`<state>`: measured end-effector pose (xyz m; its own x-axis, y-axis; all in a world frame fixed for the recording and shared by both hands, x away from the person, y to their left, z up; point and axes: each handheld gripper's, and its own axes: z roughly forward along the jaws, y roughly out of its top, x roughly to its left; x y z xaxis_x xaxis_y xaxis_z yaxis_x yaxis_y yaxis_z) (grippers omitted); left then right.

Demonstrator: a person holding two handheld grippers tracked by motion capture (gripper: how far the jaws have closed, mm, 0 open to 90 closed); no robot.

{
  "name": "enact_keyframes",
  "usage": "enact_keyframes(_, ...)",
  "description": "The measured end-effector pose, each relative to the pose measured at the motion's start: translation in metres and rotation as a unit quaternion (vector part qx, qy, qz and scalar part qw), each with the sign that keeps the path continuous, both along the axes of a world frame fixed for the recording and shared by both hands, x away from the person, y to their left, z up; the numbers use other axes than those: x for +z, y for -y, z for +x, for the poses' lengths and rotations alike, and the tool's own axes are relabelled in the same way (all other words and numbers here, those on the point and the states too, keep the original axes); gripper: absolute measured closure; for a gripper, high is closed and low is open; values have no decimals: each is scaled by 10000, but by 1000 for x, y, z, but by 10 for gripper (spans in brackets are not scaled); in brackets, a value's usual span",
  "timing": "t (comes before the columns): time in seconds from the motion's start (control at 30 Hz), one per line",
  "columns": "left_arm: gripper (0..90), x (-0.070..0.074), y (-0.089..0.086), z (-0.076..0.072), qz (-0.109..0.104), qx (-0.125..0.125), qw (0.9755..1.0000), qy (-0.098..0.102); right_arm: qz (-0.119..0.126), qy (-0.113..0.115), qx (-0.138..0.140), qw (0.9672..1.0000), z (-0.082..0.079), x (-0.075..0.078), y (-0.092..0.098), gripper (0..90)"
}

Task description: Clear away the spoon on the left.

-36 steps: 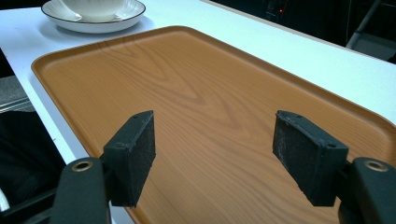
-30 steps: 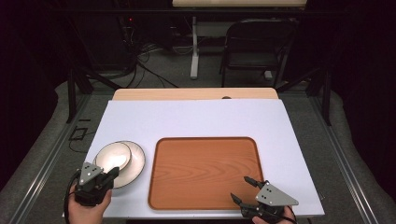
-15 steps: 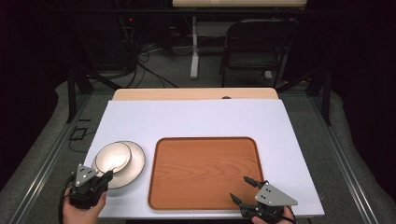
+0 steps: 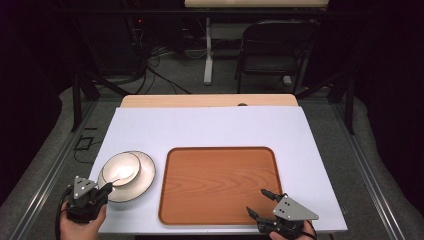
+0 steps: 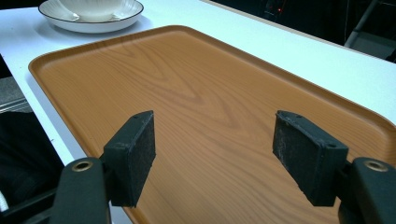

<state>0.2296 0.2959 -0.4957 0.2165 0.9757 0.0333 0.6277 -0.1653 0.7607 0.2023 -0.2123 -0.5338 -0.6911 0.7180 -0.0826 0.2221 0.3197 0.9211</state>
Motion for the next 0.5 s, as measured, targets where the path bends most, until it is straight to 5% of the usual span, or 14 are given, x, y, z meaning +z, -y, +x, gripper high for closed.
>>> enact_keyframes(0.5, 900, 1, -22, 14, 136, 364, 9992, 104, -19, 7, 3, 10000, 0, 0, 0, 298)
